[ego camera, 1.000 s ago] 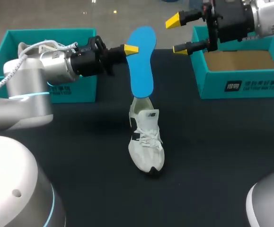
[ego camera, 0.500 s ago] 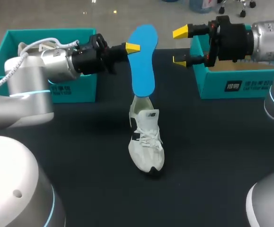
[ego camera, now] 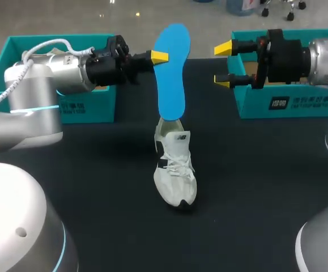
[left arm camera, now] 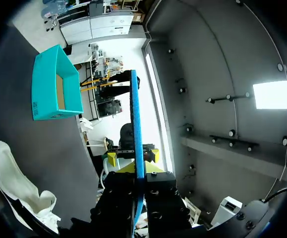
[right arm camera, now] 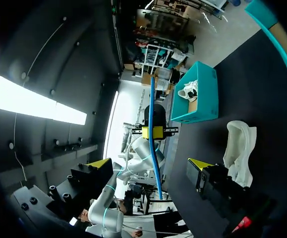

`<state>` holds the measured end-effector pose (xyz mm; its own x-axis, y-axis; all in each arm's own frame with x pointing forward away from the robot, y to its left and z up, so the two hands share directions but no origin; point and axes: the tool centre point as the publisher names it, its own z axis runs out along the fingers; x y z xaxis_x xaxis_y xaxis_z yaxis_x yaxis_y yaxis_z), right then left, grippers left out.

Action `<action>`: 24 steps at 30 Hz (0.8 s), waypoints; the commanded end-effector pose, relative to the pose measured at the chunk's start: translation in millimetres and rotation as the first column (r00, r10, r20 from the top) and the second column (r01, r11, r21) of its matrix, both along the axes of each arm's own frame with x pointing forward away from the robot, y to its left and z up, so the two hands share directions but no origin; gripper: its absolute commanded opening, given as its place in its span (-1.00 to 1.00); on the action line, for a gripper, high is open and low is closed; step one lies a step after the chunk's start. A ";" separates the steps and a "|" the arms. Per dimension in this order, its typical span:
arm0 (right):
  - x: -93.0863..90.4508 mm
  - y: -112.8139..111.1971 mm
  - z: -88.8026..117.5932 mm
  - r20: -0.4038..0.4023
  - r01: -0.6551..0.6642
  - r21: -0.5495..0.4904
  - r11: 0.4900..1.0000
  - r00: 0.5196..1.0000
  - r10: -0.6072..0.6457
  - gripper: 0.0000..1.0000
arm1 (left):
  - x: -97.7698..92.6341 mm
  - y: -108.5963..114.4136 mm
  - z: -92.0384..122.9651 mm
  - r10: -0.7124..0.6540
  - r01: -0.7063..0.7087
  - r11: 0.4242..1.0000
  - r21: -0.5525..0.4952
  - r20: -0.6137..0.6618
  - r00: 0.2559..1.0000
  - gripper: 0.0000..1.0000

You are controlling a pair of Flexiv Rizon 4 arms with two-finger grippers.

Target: Take the shoe out of the shoebox, open the shoe tongue, remove and reinsert the insole, then place the shoe into the shoebox

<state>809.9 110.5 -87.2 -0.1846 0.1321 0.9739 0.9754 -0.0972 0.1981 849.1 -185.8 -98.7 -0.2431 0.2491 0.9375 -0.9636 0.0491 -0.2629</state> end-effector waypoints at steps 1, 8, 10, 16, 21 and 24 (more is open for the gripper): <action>1.1 1.2 -0.6 0.000 0.000 -0.001 1.000 1.000 0.000 1.00 | 10.8 6.3 11.1 -0.023 0.000 0.998 0.066 0.351 0.936 -1.00; 1.1 1.2 -0.6 0.000 0.000 -0.001 1.000 1.000 0.000 1.00 | 12.8 9.9 19.5 -0.013 -0.015 0.998 0.062 0.430 0.903 -1.00; 1.1 1.2 -0.6 0.000 0.000 -0.001 1.000 1.000 0.000 1.00 | 12.8 9.9 19.5 -0.013 -0.015 0.998 0.062 0.430 0.903 -1.00; 1.1 1.2 -0.6 0.000 0.000 -0.001 1.000 1.000 0.000 1.00 | 12.8 9.9 19.5 -0.013 -0.015 0.998 0.062 0.430 0.903 -1.00; 1.1 1.2 -0.6 0.000 0.000 -0.001 1.000 1.000 0.000 1.00 | 11.6 12.1 11.8 0.017 -0.067 0.996 0.050 0.660 0.751 -1.00; 1.1 1.2 -0.6 0.000 0.000 -0.001 1.000 1.000 0.000 1.00 | 10.7 9.8 6.6 -0.013 -0.180 0.974 0.140 0.822 0.570 -1.00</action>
